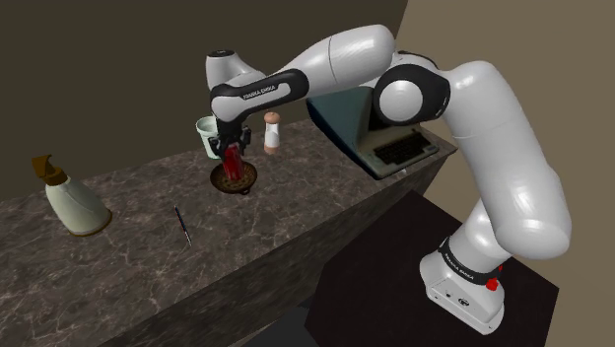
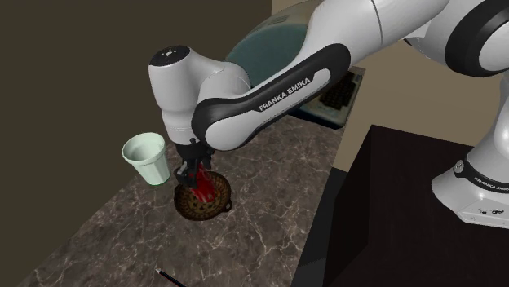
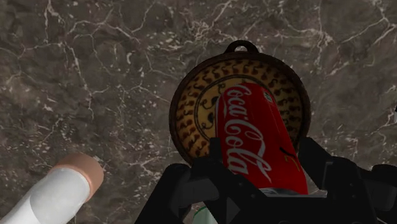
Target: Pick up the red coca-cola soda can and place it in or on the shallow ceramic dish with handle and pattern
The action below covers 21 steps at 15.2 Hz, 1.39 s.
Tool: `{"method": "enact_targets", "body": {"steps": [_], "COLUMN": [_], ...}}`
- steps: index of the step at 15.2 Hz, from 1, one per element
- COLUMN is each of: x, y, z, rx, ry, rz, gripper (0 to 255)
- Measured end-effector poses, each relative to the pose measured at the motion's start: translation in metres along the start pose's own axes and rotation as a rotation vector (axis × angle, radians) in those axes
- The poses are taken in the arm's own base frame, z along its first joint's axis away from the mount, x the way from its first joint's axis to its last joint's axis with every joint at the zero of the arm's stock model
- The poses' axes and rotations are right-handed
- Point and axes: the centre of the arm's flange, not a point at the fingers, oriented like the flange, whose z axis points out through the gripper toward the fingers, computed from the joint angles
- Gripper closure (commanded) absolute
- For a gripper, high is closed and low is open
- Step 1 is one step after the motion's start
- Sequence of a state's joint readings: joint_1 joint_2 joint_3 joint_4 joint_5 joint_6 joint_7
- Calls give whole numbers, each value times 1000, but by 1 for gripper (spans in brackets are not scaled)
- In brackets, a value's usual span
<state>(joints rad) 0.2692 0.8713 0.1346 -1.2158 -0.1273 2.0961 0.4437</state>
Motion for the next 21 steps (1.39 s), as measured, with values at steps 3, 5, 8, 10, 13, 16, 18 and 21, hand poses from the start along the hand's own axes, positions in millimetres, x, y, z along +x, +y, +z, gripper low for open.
{"method": "enact_targets", "body": {"steps": [3, 5, 8, 10, 13, 16, 18, 21], "x": [0, 0, 0, 0, 0, 0, 0, 0], "y": [0, 0, 0, 0, 0, 0, -1, 0], "z": [9, 9, 10, 9, 9, -7, -28, -40], "rx": [0, 0, 0, 1, 1, 1, 1, 1], "ry": [0, 0, 0, 1, 1, 1, 2, 2], "rz": [0, 0, 0, 0, 0, 0, 0, 0], "gripper": [255, 255, 0, 0, 0, 0, 0, 0]}}
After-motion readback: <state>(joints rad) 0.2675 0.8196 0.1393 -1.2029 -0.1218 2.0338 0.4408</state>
